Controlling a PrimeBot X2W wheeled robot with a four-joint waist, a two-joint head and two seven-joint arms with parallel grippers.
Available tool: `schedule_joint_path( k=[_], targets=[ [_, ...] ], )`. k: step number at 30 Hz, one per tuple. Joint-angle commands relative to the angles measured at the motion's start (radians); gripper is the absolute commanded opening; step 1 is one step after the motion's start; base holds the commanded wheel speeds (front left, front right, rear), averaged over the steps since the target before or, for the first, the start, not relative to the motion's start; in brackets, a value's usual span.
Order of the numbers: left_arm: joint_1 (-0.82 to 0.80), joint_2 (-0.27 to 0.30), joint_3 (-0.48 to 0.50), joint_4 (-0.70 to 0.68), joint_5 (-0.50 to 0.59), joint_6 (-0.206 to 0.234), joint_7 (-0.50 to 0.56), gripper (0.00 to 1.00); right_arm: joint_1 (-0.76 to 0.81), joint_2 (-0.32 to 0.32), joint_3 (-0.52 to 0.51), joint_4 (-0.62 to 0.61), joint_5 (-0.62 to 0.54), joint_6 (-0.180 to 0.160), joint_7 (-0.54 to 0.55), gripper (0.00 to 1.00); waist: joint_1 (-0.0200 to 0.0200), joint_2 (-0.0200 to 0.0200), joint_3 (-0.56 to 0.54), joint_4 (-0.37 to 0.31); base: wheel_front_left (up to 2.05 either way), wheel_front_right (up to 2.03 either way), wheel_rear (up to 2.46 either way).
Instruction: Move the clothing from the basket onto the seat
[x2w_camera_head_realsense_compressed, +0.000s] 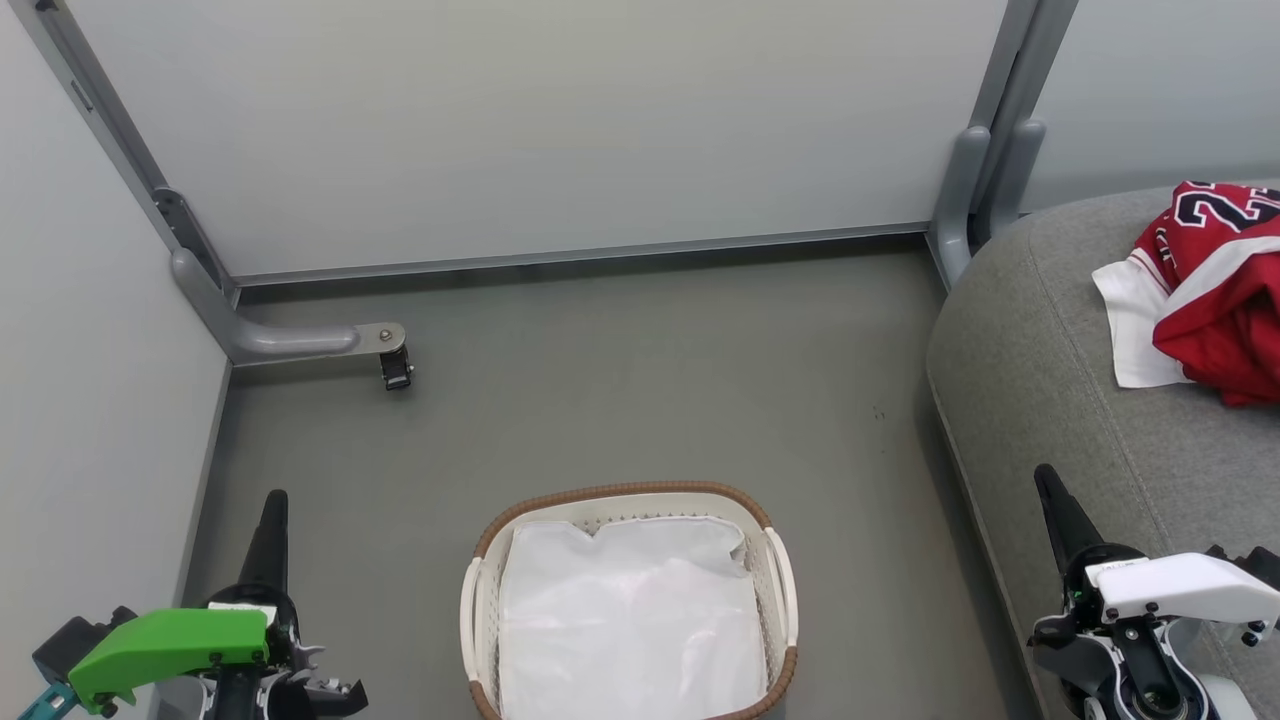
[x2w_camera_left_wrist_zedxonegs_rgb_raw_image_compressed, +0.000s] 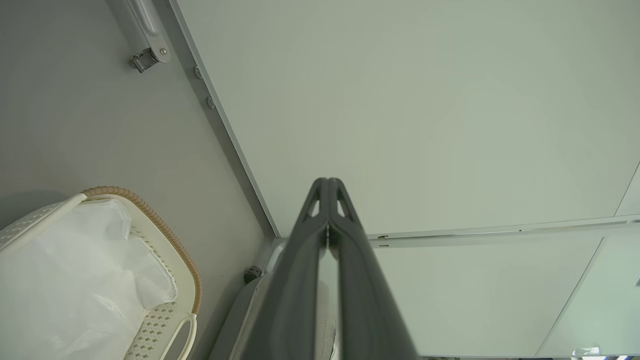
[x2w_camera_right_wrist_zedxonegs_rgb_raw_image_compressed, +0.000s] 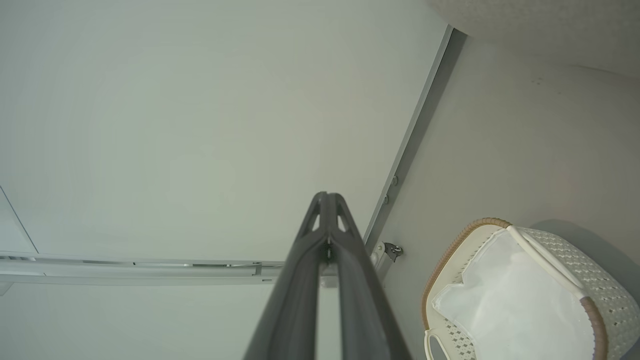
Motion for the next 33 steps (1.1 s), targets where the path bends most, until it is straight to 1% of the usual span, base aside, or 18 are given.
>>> schedule_joint_path(
  k=[1, 24, 33],
  targets=[
    [-0.025, 0.001, 0.005, -0.009, -0.023, -0.006, 0.006, 0.00, -0.014, -0.006, -0.006, -0.009, 0.025, 0.000, 0.008, 0.00, 0.0000, 0.0000, 0.000, -0.001, 0.00, 0.00, 0.00],
    [-0.043, -0.006, 0.030, -0.010, -0.157, -0.014, 0.047, 0.00, -0.020, -0.008, -0.019, -0.019, 0.181, -0.001, 0.050, 0.00, 0.0000, 0.0000, 0.000, -0.009, 0.00, 0.00, 0.00],
    [-0.041, -0.006, 0.029, -0.010, -0.155, -0.013, 0.048, 0.00, -0.019, -0.007, -0.019, -0.019, 0.180, -0.001, 0.049, 0.00, 0.0000, 0.0000, 0.000, -0.009, 0.00, 0.00, 0.00]
  ],
)
